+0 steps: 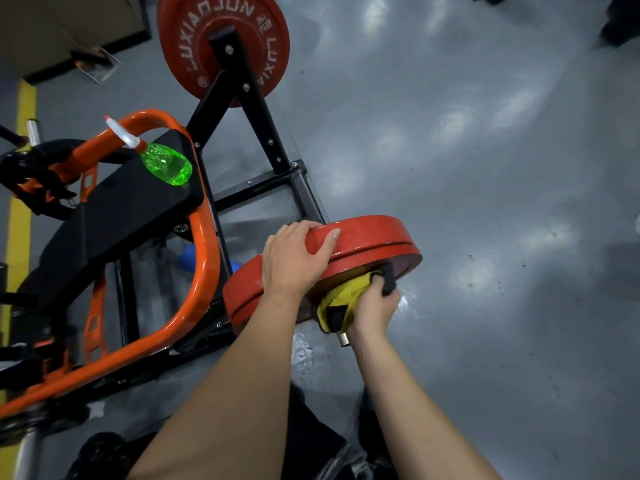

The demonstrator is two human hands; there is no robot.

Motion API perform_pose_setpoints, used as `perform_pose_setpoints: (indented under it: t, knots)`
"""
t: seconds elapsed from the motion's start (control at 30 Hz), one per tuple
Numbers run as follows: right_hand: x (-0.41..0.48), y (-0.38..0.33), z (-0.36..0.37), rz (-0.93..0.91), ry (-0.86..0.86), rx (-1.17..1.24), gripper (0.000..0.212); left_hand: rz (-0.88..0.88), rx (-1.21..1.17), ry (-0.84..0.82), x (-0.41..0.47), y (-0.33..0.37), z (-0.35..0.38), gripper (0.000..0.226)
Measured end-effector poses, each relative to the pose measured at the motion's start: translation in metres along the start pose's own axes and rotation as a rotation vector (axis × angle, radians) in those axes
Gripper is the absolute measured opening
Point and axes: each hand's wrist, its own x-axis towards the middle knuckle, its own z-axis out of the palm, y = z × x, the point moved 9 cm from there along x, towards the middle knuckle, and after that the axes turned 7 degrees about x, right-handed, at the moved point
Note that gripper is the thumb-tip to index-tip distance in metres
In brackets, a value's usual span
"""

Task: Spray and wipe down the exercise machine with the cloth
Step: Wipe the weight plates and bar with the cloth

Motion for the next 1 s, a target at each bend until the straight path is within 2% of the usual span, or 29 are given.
perform_pose_setpoints:
  t: [0.1, 0.2, 0.27, 0.4, 0.47, 0.53, 0.6, 0.67, 0.73, 0.8, 0.93, 1.0]
  knots:
    - [-0.008, -0.027, 0.005, -0.134, 0.103, 0.098, 0.034, 0.002, 0.008, 0.014, 0.001, 0.0, 0.0, 0.044]
    - [-0.015, -0.033, 0.004, -0.283, 0.108, -0.025, 0.041, 0.009, 0.009, 0.018, 0.0, 0.0, 0.001, 0.043]
    - [-0.013, -0.028, 0.004, -0.305, 0.085, -0.069, 0.043, 0.012, 0.008, 0.021, 0.0, 0.0, 0.001, 0.044]
    - [0.004, -0.022, 0.008, -0.294, 0.011, -0.128, 0.061, 0.015, 0.009, 0.014, 0.0, 0.0, 0.002, 0.047]
    - [0.026, -0.01, 0.005, -0.185, 0.002, -0.148, 0.05, 0.012, 0.01, 0.016, 0.0, 0.0, 0.002, 0.051]
    - [0.046, 0.008, 0.003, 0.029, -0.032, -0.123, 0.04, 0.003, 0.007, 0.019, 0.001, 0.0, 0.001, 0.054]
    - [0.056, 0.02, 0.002, 0.193, -0.069, -0.076, 0.042, -0.009, -0.002, 0.013, 0.0, -0.001, 0.001, 0.055]
    - [0.057, 0.023, 0.001, 0.225, -0.066, -0.065, 0.044, -0.013, -0.007, 0.012, 0.0, -0.002, 0.001, 0.055]
    - [0.043, 0.017, 0.0, 0.129, -0.026, -0.135, 0.04, -0.014, -0.009, 0.005, 0.001, -0.004, 0.002, 0.054]
    - [0.013, 0.004, 0.003, -0.052, -0.006, -0.17, 0.041, -0.009, -0.004, 0.004, 0.001, -0.007, 0.001, 0.054]
    - [-0.039, -0.023, 0.016, -0.398, -0.115, -0.127, 0.058, -0.002, -0.005, 0.02, 0.0, -0.009, -0.002, 0.052]
    - [-0.046, -0.035, 0.017, -0.532, -0.102, -0.132, 0.067, 0.005, -0.01, 0.026, -0.001, -0.008, -0.002, 0.051]
